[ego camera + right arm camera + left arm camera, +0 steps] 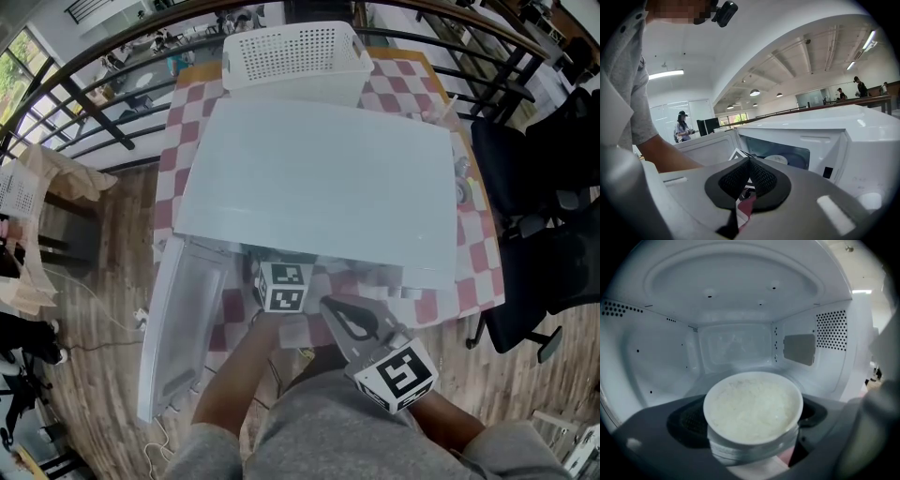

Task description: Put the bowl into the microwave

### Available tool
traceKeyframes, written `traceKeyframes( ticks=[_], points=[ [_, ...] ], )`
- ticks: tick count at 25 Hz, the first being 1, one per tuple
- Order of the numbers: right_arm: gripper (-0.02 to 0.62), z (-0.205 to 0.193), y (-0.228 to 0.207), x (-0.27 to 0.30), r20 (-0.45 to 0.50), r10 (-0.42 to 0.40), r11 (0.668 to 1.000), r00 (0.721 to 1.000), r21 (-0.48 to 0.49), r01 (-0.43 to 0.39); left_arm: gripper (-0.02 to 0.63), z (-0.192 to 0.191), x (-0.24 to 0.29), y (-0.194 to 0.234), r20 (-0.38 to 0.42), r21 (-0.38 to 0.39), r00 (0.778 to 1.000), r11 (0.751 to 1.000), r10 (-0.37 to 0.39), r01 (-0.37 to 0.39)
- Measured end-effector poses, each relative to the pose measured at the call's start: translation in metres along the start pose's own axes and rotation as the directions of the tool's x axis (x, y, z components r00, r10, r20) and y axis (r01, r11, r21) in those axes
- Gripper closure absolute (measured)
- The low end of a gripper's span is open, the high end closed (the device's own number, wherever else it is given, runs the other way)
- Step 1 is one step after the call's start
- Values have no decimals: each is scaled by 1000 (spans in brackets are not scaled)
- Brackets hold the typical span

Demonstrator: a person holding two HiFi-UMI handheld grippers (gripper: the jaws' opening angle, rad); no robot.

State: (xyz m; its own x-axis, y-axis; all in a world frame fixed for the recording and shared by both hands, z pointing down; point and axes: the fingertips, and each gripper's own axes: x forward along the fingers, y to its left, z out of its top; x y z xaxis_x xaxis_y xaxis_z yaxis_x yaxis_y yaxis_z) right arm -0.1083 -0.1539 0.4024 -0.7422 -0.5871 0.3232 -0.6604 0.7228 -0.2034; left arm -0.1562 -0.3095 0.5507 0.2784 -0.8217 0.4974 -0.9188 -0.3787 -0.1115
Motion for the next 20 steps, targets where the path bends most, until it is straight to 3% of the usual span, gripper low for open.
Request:
traceKeyframes(
  ticks=[8,20],
  points=[
    [598,10,-18,-14,18,-46,998,999,-31,47,80,-6,-23,-4,51,-36,995,995,-87,88],
    [597,27,-45,-82,86,-162,983,983,-74,168,80,-15,-145,4,198,-136,980,991,18,9]
  ],
)
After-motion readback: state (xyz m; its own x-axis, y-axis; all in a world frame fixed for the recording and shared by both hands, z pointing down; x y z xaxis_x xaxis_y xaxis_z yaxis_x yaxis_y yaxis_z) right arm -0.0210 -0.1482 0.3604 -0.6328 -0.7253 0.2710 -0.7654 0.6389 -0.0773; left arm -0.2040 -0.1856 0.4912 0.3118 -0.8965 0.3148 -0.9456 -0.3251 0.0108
